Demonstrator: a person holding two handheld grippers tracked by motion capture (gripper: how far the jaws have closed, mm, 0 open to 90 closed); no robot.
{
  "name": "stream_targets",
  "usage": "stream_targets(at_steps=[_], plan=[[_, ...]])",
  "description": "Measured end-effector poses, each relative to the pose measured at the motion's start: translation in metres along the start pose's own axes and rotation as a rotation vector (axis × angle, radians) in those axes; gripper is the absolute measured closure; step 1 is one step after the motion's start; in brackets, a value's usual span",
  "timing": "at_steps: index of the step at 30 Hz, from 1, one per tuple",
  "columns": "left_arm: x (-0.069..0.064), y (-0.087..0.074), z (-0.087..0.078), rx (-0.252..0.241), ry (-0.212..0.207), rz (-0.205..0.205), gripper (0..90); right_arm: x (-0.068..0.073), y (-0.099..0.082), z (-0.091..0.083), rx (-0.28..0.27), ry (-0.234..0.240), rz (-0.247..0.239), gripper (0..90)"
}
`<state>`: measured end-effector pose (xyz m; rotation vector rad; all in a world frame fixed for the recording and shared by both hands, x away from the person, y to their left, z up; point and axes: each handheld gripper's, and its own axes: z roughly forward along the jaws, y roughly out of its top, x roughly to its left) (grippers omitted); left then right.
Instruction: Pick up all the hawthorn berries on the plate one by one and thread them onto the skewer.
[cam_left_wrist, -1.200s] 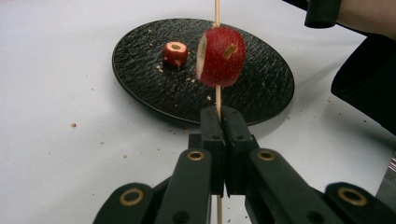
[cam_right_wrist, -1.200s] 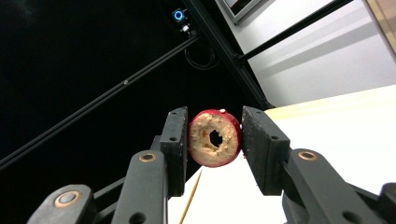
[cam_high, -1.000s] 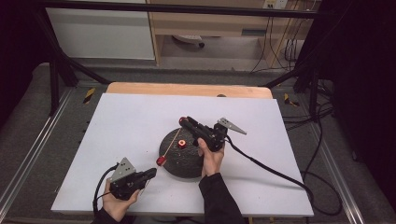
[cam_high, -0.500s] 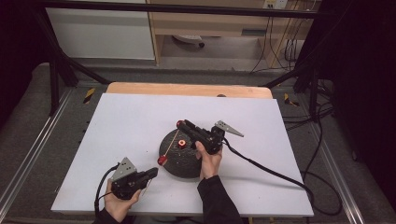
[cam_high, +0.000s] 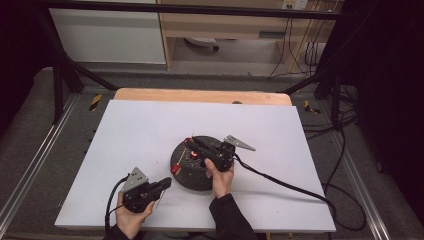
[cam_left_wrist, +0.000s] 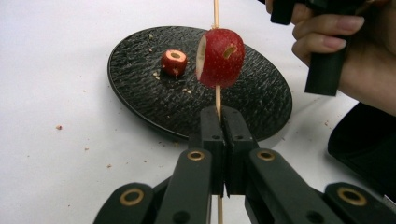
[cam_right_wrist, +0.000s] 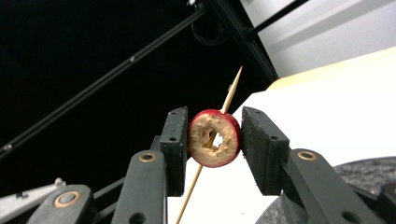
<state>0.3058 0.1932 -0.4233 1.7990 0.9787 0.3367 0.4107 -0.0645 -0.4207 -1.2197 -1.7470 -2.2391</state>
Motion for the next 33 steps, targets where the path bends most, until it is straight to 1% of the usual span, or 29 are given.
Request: stream_targets(at_steps=[3,7,8,13,22,26,27,33], plan=[[0.001,0.0,0.002,0.004,0.003,-0.003,88.6,0.002,-0.006,0.0,0.026,0.001,0.006,63.0],[0.001,0.0,0.003,0.005,0.004,-0.004,88.6,0.003,-0.014,-0.001,0.053,0.002,-0.002,62.9],[0.001,0.0,0.004,0.006,0.004,-0.003,88.6,0.005,-0.016,-0.001,0.06,0.004,0.004,63.0],[0.0,0.0,0.006,0.008,0.005,-0.006,88.6,0.008,-0.027,-0.002,0.096,0.007,-0.006,62.9],[0.001,0.0,0.008,0.013,0.004,-0.009,88.6,0.01,-0.036,-0.003,0.134,0.005,-0.004,62.7],[0.001,0.0,0.006,0.008,0.001,-0.002,88.6,0.011,-0.032,-0.004,0.139,0.005,-0.019,61.6],[0.001,0.0,0.005,0.009,0.003,0.001,88.6,0.012,-0.031,-0.005,0.137,0.002,-0.025,59.6],[0.007,-0.001,-0.001,0.009,0.012,0.01,88.6,0.018,-0.012,-0.013,0.141,-0.036,-0.105,48.9]])
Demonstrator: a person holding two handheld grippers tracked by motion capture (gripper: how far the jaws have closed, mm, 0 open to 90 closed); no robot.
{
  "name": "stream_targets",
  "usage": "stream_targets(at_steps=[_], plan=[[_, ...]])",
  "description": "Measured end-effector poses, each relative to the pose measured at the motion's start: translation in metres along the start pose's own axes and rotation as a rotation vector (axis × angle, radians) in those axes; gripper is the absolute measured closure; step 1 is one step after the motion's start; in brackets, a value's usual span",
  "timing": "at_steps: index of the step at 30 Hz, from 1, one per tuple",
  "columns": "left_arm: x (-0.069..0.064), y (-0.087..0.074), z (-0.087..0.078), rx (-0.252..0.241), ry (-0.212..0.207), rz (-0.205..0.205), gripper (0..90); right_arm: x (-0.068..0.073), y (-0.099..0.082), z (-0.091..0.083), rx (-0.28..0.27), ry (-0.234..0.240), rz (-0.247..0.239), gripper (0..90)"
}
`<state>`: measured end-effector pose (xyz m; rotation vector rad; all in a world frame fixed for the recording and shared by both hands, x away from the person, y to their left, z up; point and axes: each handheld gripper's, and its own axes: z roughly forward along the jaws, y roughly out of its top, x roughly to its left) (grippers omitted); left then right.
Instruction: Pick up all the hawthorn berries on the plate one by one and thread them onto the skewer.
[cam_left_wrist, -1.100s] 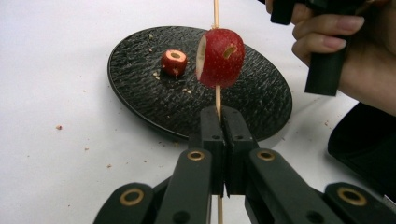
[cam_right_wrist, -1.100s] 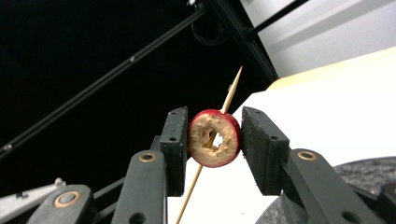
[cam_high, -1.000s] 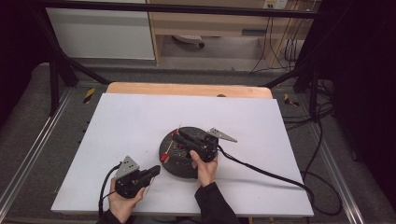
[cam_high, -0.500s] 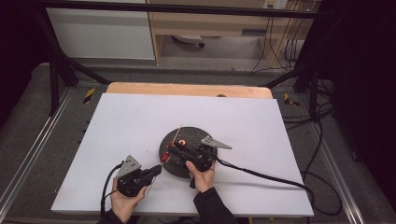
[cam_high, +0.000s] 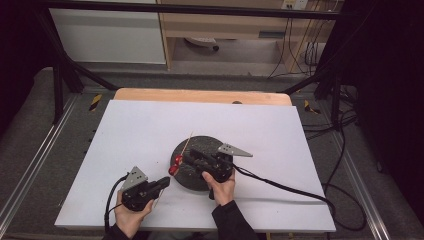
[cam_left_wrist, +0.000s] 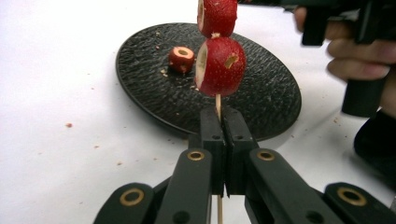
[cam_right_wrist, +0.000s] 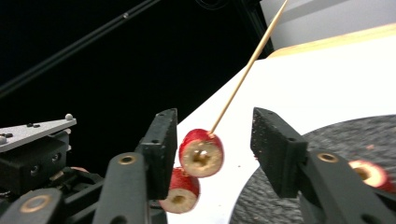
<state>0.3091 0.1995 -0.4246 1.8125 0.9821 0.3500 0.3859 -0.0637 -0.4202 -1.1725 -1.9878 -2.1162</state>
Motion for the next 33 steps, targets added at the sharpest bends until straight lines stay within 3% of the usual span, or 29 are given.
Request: stream_targets(at_steps=[9,17,27,33], plan=[[0.007,-0.001,-0.006,0.023,0.013,0.028,88.6,-0.012,0.017,-0.021,0.112,-0.117,-0.066,28.5],[0.013,-0.003,-0.009,0.04,0.013,0.039,88.6,-0.022,0.023,-0.027,0.308,-0.189,-0.154,13.1],[0.019,-0.004,-0.014,0.057,0.024,0.074,88.6,-0.029,0.033,-0.023,0.465,-0.244,-0.206,7.4],[0.019,-0.005,-0.015,0.054,0.024,0.085,88.6,-0.025,0.04,-0.013,0.528,-0.24,-0.244,8.1]])
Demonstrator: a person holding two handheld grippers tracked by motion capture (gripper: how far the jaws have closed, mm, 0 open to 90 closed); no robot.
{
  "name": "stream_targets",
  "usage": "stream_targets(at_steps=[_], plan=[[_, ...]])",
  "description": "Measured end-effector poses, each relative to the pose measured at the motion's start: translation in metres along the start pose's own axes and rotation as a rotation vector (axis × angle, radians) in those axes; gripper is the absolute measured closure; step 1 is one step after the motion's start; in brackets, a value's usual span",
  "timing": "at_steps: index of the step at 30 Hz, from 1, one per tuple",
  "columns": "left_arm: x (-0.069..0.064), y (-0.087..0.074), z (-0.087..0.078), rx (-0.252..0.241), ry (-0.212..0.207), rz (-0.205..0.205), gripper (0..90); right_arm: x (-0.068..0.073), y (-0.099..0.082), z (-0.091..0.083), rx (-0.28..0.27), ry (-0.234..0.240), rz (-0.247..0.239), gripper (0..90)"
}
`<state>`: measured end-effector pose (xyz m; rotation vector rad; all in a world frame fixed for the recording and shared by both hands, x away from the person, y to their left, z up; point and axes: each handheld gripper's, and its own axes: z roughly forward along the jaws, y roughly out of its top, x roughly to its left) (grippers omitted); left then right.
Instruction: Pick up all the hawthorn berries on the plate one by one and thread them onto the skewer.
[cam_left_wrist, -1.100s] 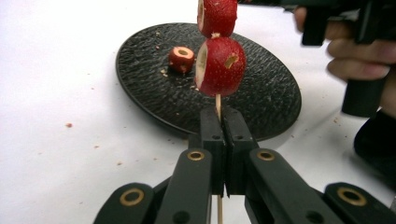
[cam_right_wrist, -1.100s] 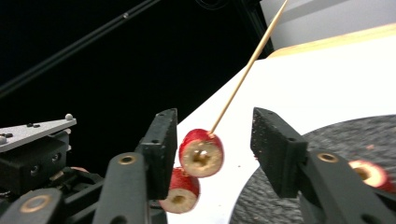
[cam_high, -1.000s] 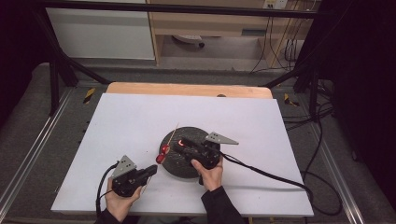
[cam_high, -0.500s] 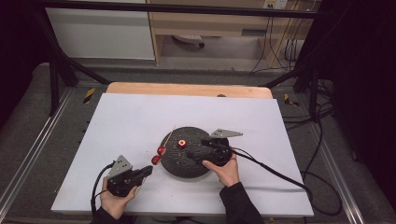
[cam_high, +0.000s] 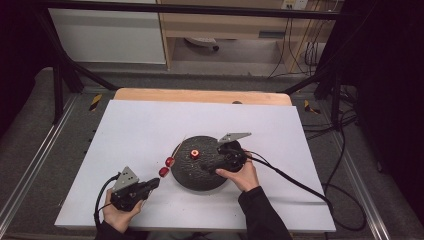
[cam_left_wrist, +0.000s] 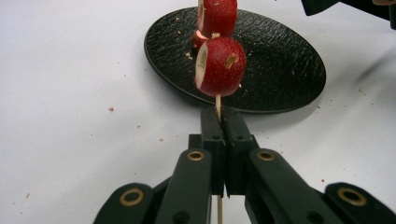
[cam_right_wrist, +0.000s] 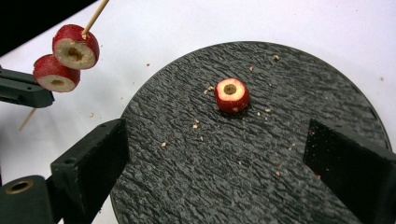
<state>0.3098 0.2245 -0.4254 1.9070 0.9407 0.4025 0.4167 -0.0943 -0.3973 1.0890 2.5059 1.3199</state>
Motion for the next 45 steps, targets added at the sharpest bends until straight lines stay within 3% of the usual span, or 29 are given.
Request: stream_targets(at_steps=[15,21,33,40,45], plan=[[0.002,0.0,-0.001,0.0,0.008,0.007,88.6,0.002,0.032,0.021,0.12,-0.035,-0.072,12.1],[0.004,0.0,-0.001,0.002,0.018,-0.004,88.6,0.001,0.043,0.033,0.173,-0.043,-0.072,15.9],[0.011,-0.001,-0.002,0.013,0.046,-0.023,88.6,-0.003,0.052,0.063,0.244,-0.049,-0.049,34.5],[0.012,-0.001,-0.002,0.018,0.048,-0.031,88.6,-0.01,0.053,0.079,0.314,-0.063,-0.064,44.3],[0.012,-0.001,-0.001,0.021,0.045,-0.03,88.6,-0.014,0.052,0.086,0.334,-0.056,-0.064,48.7]])
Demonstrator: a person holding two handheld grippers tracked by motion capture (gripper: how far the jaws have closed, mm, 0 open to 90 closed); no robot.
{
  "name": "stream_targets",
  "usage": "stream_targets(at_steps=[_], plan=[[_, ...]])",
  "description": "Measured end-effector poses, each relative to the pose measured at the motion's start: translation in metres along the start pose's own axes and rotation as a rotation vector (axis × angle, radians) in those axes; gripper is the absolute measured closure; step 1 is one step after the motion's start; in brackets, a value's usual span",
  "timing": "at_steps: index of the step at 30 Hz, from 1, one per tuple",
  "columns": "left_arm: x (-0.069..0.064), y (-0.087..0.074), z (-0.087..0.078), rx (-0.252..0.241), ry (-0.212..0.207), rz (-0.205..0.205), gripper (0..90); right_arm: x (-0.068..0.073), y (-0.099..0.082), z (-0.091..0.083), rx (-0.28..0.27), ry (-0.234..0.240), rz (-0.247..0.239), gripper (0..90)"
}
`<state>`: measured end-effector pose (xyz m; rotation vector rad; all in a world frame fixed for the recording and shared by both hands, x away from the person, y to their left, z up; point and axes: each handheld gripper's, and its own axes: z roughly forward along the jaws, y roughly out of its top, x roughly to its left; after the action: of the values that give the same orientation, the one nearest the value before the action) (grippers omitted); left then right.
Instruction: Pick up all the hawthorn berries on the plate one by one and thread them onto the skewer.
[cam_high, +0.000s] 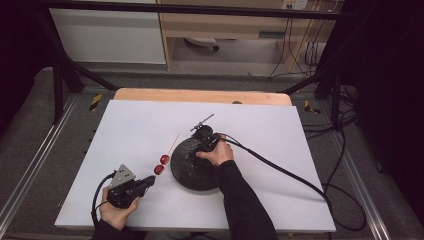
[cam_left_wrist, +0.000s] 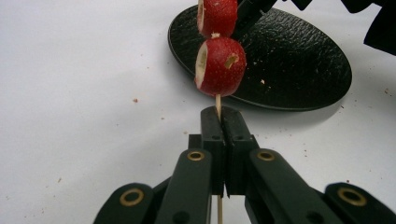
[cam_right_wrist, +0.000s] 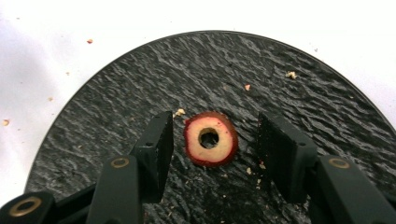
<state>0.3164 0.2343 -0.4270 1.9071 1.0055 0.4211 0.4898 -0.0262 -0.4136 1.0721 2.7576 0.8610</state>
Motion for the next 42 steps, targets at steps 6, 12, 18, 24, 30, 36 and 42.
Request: stream_targets(at_steps=[6,12,18,24,30,36,42], plan=[[0.0,0.0,0.0,0.002,-0.003,0.002,88.6,-0.002,0.0,0.004,0.012,0.02,0.002,54.9],[-0.001,0.0,0.001,0.002,-0.005,0.003,88.6,-0.002,0.0,0.005,0.017,0.032,-0.003,60.5],[-0.002,0.0,0.0,-0.002,-0.009,0.007,88.6,-0.003,0.0,0.005,0.024,0.03,0.002,61.4],[-0.004,0.0,-0.001,-0.02,-0.013,0.021,88.6,0.001,0.0,-0.005,-0.005,0.035,0.011,61.8],[-0.007,0.001,-0.003,-0.038,-0.013,0.037,88.6,0.007,-0.001,-0.025,-0.074,0.052,0.025,62.0],[-0.01,0.001,-0.002,-0.037,-0.023,0.04,88.6,0.01,-0.011,-0.045,-0.153,0.097,0.056,62.0],[-0.014,0.001,0.0,-0.034,-0.039,0.04,88.6,0.011,-0.029,-0.059,-0.271,0.153,0.11,62.1]])
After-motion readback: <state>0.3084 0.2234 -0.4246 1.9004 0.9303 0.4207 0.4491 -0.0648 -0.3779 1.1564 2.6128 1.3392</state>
